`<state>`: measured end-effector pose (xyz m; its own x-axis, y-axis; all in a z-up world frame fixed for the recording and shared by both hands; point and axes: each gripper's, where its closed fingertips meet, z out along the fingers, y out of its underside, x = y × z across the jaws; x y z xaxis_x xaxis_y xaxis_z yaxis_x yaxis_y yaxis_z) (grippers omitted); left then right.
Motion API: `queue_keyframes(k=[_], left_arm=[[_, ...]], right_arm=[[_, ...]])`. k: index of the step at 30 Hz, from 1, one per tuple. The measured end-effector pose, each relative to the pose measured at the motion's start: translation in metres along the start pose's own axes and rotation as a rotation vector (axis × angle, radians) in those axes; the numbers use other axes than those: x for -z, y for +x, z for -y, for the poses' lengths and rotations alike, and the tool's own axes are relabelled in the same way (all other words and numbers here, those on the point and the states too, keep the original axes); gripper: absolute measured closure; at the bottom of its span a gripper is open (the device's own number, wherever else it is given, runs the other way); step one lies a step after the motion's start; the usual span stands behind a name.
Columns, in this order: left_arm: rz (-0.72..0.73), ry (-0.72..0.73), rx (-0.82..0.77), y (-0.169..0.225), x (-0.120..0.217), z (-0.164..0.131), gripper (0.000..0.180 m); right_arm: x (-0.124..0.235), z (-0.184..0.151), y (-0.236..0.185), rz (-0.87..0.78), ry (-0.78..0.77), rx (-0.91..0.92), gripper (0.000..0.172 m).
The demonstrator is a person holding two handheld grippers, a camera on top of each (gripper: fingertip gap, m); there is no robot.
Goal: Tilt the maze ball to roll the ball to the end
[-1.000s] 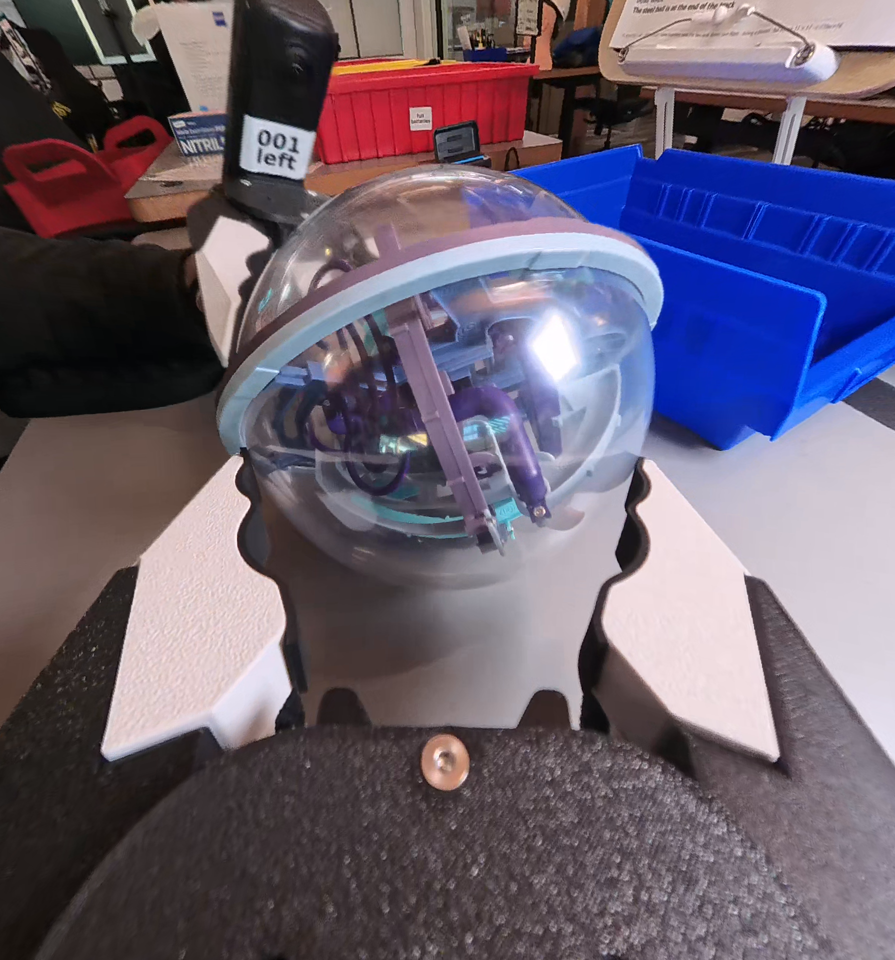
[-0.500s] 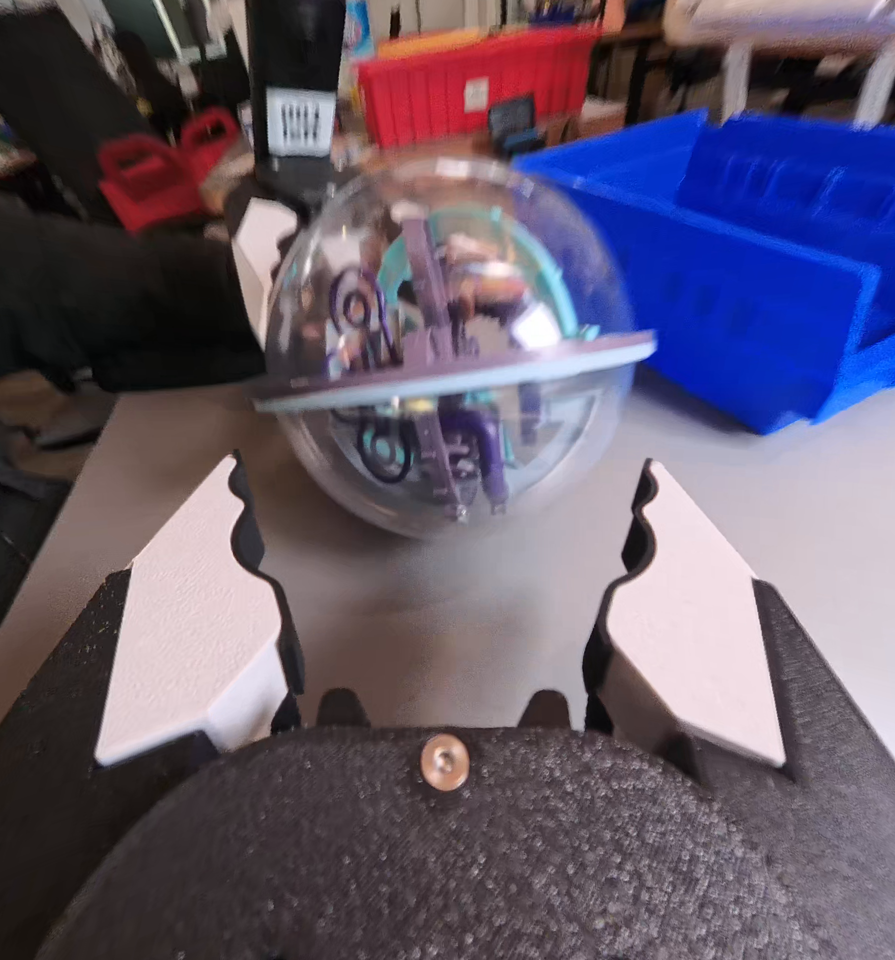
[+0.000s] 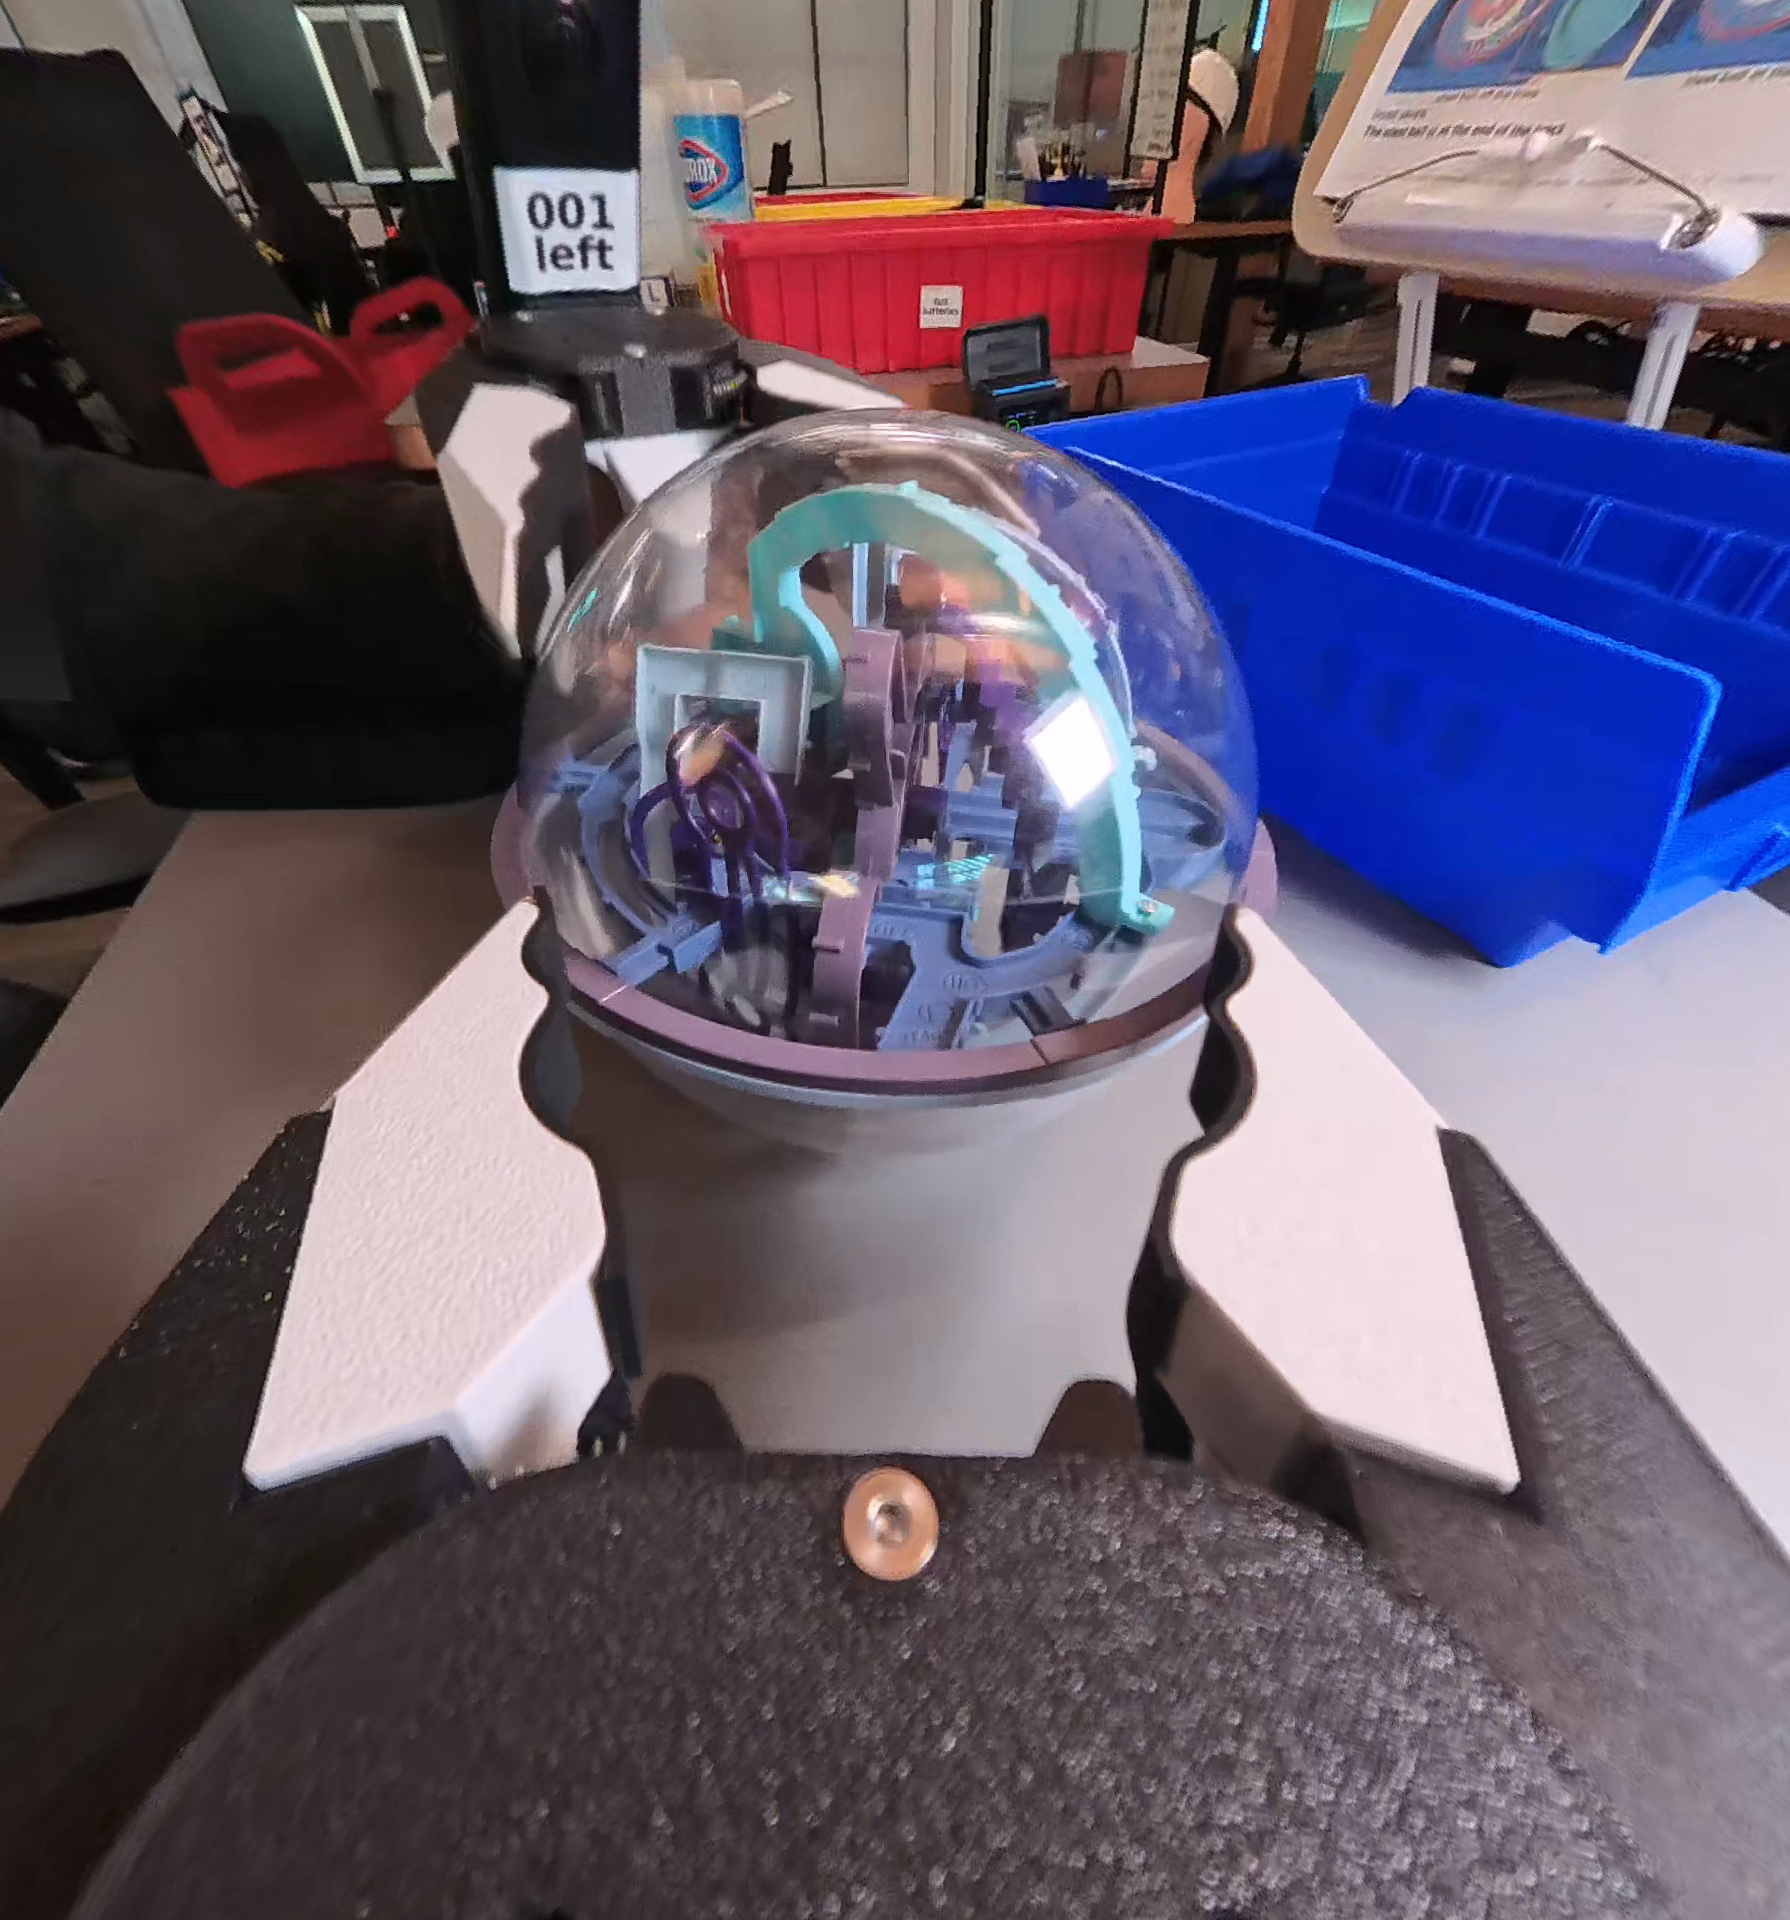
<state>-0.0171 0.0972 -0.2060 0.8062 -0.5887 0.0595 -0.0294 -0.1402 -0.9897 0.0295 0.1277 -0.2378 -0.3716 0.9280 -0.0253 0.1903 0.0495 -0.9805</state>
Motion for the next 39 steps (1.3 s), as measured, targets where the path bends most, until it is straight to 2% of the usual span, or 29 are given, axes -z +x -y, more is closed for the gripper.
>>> queue_keyframes(k=[3, 6, 8, 10, 13, 18, 23, 28, 31, 33, 36, 39], left_arm=[[-0.005, 0.018, 0.153, -0.009, 0.018, 0.003, 0.048], [-0.046, -0.084, 0.314, -0.007, 0.023, -0.023, 0.042], [-0.082, -0.169, 0.362, 0.002, 0.018, -0.041, 0.038], [-0.102, -0.19, 0.357, 0.008, 0.011, -0.045, 0.041], [-0.068, -0.209, 0.276, 0.005, 0.009, -0.046, 0.042], [-0.078, -0.192, 0.265, 0.003, 0.011, -0.045, 0.042], [-0.086, -0.178, 0.177, 0.002, 0.015, -0.044, 0.043], [-0.079, -0.174, 0.106, 0.002, 0.015, -0.044, 0.043], [-0.045, -0.177, -0.019, 0.003, 0.015, -0.041, 0.044], [-0.02, -0.171, -0.141, 0.005, 0.016, -0.037, 0.044], [-0.001, -0.165, -0.323, 0.011, 0.015, -0.032, 0.045], [-0.024, -0.147, -0.438, 0.021, 0.012, -0.031, 0.046]], right_arm=[[0.0, -0.002, -0.001, -0.002, -0.01, 0.01, 0.053], [-0.003, -0.005, -0.003, -0.009, -0.029, 0.046, 0.053], [-0.005, -0.007, -0.005, -0.012, -0.044, 0.082, 0.053], [-0.007, -0.011, -0.009, -0.018, -0.063, 0.127, 0.054], [-0.01, -0.013, -0.01, -0.045, -0.081, 0.169, 0.054], [-0.01, -0.015, -0.011, -0.047, -0.086, 0.167, 0.056], [-0.009, -0.01, -0.012, -0.033, -0.054, 0.14, 0.059], [-0.008, -0.012, -0.012, 0.012, -0.064, 0.03, 0.044], [-0.008, -0.002, -0.019, 0.089, -0.026, -0.146, 0.033], [-0.008, -0.001, -0.019, 0.109, -0.032, -0.226, 0.033], [-0.011, -0.008, -0.013, 0.091, -0.049, -0.273, 0.033], [-0.015, -0.012, -0.013, 0.124, -0.05, -0.297, 0.032]])
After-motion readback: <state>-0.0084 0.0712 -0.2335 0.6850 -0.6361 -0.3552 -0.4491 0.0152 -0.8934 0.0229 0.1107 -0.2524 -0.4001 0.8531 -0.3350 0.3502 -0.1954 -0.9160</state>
